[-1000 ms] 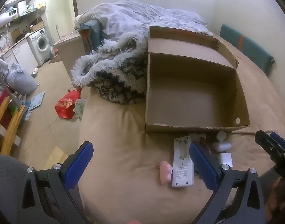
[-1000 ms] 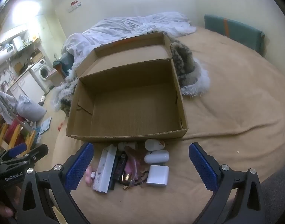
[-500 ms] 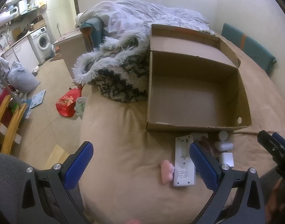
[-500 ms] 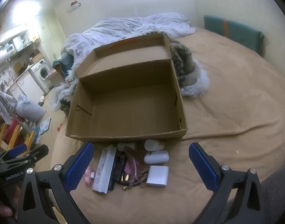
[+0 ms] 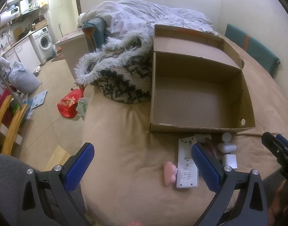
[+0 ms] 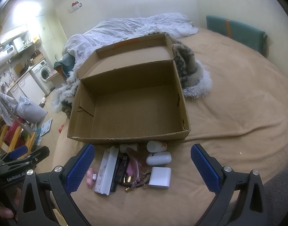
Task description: Organize rigid objects
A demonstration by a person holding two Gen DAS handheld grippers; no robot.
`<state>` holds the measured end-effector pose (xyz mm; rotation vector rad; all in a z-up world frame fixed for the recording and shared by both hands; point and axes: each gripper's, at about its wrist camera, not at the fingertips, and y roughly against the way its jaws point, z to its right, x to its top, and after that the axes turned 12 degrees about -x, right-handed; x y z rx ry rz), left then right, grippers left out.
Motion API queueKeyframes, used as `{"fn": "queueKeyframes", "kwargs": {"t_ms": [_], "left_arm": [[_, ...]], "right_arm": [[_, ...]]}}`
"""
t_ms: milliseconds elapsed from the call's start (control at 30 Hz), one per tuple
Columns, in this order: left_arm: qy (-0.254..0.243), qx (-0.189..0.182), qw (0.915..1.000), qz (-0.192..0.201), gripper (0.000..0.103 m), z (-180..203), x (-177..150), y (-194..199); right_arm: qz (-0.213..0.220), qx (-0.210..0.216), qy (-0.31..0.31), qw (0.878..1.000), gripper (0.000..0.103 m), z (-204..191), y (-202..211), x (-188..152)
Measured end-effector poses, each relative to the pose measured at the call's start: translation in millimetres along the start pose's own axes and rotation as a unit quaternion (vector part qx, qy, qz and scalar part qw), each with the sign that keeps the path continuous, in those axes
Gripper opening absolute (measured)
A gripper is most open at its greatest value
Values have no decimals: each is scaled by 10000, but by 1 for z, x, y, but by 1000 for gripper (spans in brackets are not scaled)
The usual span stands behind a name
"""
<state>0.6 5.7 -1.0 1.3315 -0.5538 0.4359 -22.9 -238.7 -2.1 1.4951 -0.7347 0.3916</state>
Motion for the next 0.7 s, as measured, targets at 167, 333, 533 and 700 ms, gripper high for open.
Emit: {"fn": "queueKeyframes", "kwargs": {"t_ms": [167, 333, 533, 700], "left_arm": [[1, -3, 10000, 5, 103, 0, 0, 0], [5, 1, 10000, -1, 103, 0, 0, 0], [31, -1, 10000, -5, 103, 2, 1, 0], [41, -1, 10000, 1, 103, 2, 1, 0]], "right_arm": [[-2, -6, 8, 10000, 103, 0, 0, 0], [1, -5, 7, 10000, 103, 0, 0, 0], [0, -9, 11, 10000, 103, -1, 1, 0], [-1, -14, 11, 10000, 103, -1, 0, 0]]}}
